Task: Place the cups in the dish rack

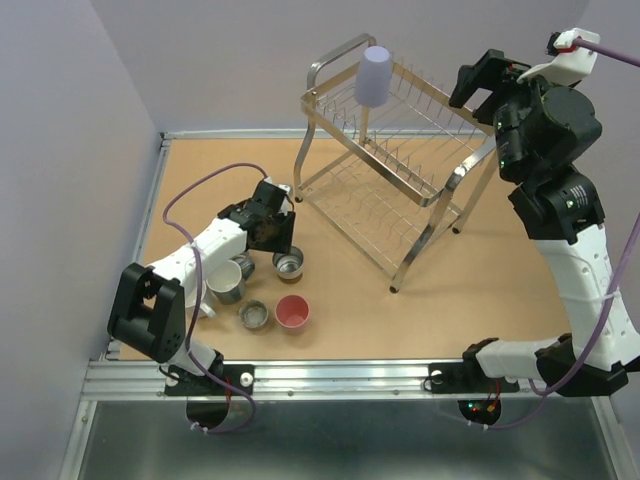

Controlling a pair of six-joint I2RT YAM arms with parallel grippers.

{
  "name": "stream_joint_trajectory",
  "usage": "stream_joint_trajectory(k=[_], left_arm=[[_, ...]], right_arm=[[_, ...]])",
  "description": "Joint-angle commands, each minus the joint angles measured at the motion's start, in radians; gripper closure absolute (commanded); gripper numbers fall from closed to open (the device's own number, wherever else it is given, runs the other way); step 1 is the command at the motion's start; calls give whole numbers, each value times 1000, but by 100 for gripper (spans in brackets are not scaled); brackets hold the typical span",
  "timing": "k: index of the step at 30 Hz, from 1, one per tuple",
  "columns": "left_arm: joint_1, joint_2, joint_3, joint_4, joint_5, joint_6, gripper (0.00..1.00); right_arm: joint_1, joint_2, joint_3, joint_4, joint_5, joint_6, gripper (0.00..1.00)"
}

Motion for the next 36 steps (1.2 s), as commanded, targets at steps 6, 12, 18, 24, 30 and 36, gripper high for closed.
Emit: stream_joint_trajectory(k=[6,12,18,24,30,36], left_arm=[[-12,-17,-78,7,23,10,53],[-15,-32,-58,43,4,-1,91],[-3,-92,104,-11,-60,6,100],[195,-251,329,16,88,-34,100],[246,-391,414,295,315,-138,100],[255,-435,385,757,514,-351,100]], right_arm=[[-3,-45,-47,18,39,13,0],[-3,-48,-24,18,24,20,0],[-3,-57,3,37,-74,16,0],[-3,-107,-43,179,-251,125,0],[-3,-1,5,264,-634,442,0],[-3,64,-200,726,-829,897,0]])
